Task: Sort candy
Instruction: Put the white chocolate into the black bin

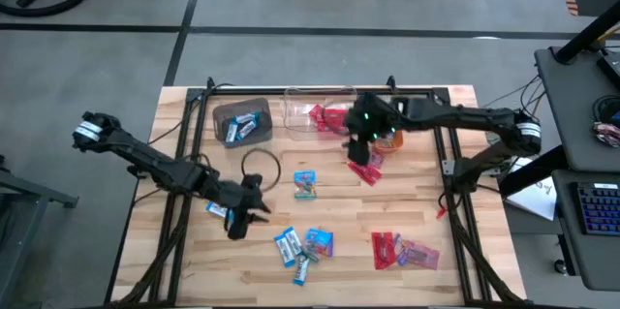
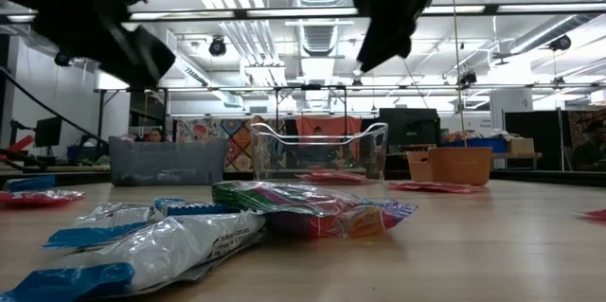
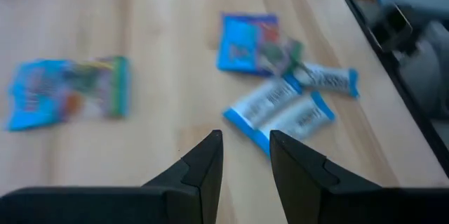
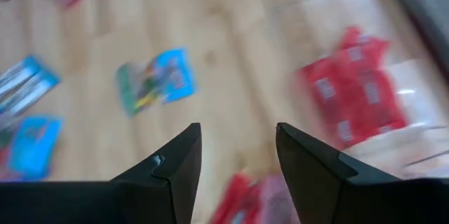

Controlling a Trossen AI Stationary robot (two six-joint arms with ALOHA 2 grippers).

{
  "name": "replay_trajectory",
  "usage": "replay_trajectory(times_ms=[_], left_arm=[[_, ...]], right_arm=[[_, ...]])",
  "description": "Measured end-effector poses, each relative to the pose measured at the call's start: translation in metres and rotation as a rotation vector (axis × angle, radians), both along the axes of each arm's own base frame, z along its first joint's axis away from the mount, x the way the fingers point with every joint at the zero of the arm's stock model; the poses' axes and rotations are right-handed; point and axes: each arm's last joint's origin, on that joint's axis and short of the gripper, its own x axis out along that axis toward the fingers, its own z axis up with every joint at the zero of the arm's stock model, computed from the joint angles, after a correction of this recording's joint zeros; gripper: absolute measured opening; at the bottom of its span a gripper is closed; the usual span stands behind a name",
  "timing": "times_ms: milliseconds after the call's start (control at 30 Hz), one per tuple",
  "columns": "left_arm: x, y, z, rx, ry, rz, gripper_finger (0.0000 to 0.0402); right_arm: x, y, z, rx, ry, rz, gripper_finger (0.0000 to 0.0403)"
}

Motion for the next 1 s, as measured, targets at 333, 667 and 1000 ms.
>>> replay_trajectory(times_ms=[333, 667, 1000], left_arm=[[0.004, -0.036, -0.019, -0.02, 0.008, -0.114, 0.0102], [0.017, -0.056, -0.035, -0.001, -0.003, -0.173, 0.0106], [0.042, -0.076, -0.051, 0.203, 0.066, -0.254, 0.0195]], right_arm=[[-0.024, 0.086, -0.009, 0.12, 0.011, 0.132, 0.0176], [-0.039, 0.138, -0.035, 0.258, 0.015, 0.157, 0.0176], [-0.044, 0.155, -0.035, 0.266, 0.006, 0.146, 0.0176]])
